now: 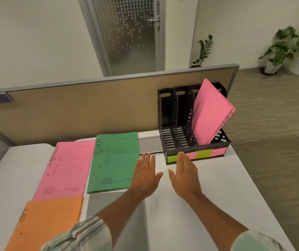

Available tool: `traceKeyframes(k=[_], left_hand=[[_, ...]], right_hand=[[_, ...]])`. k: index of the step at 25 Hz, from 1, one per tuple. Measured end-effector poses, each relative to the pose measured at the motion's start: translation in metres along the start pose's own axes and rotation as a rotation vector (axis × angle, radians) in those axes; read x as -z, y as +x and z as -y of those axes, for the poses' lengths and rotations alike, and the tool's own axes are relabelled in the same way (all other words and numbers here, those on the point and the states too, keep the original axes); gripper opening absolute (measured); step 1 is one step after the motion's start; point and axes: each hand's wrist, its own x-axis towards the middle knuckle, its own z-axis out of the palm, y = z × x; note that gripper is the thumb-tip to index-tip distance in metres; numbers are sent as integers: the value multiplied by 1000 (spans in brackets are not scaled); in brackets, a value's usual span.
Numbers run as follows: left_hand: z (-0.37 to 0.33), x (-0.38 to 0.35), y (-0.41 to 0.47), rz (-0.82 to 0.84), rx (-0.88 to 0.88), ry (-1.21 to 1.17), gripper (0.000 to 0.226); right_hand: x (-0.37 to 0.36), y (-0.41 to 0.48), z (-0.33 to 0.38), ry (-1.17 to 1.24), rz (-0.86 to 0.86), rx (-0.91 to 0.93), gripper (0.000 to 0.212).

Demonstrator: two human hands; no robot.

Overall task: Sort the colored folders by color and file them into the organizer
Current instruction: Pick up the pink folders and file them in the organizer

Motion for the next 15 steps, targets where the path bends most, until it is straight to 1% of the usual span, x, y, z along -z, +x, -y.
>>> traceKeyframes(k=[3,6,11,15], left_hand=[[37,6,-27,14,-1,25,82],[85,14,-55,34,11,33,84],[171,25,-94,63,62,23,85],[240,27,-112,91,146,29,85]], right_hand=[[-14,-17,39,-58,1,44,82],[-34,-32,83,-126,38,107,83],[-70,-41,161,-137,114,187,85],[-108,-47,226,-119,195,242,86]])
